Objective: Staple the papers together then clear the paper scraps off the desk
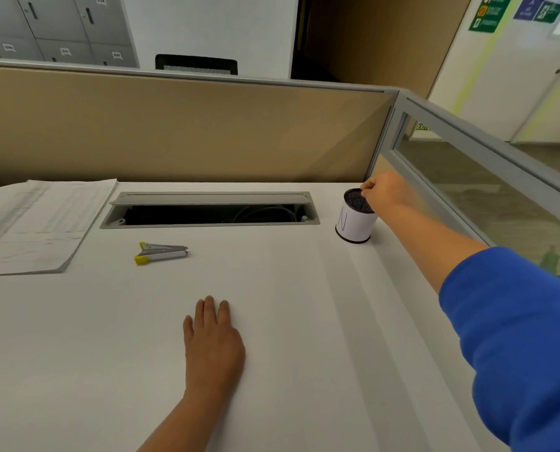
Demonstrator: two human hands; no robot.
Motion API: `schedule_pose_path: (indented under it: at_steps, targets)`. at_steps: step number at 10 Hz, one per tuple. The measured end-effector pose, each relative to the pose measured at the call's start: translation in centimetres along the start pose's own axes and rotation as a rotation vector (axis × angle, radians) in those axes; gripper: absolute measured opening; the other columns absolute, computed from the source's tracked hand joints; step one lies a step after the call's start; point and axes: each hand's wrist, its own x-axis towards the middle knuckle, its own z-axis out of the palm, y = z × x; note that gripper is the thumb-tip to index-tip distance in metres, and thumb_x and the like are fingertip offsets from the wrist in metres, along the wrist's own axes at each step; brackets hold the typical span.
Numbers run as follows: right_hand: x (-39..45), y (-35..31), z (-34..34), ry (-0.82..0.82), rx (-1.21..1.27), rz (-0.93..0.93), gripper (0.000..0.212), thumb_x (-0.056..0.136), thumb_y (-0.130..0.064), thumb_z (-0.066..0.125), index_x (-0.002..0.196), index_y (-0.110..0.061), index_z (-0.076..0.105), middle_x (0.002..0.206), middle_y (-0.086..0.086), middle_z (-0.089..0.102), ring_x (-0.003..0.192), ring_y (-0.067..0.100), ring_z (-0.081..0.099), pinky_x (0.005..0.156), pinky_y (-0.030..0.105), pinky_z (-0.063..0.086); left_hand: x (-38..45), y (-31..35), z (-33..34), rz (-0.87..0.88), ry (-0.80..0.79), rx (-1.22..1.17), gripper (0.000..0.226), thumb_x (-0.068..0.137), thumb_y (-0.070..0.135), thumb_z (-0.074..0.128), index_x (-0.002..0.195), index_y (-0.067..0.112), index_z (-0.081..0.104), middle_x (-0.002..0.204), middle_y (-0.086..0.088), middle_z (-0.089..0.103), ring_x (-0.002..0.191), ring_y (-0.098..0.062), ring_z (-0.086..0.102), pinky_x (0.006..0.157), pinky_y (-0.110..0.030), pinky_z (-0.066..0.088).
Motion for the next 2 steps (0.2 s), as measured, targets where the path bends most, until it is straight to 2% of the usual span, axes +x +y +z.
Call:
schedule_pose_path:
  at_steps: [1, 2]
  targets:
    - [-0.37, 0.00, -0.23, 0.027, -0.019, 0.000, 0.012, 0.086, -0.027, 0.062, 0.079, -0.018, 0.065, 0.089, 0.006, 0.065, 0.093, 0.030, 0.062, 0.067, 0.031, 0.042, 0.03, -0.22, 0.06, -0.012, 0.001, -0.015, 0.055, 0.079, 0.015, 0.028, 0.128, 0.003, 0.051, 0.138, -0.021, 0.047, 0.133, -0.037, 0.038, 0.108, -0.052, 0.028]
    - [-0.68, -0.06, -0.26, -0.007, 0.004, -0.021, 0.017, 0.089, -0.016, 0.051, 0.090, -0.015, 0.068, 0.100, 0.011, 0.066, 0.101, 0.033, 0.060, 0.075, 0.034, 0.046, -0.05, -0.08, -0.05, -0.013, -0.008, -0.032, 0.054, 0.079, 0.015, 0.029, 0.128, 0.002, 0.051, 0.138, -0.023, 0.047, 0.132, -0.038, 0.038, 0.108, -0.054, 0.029]
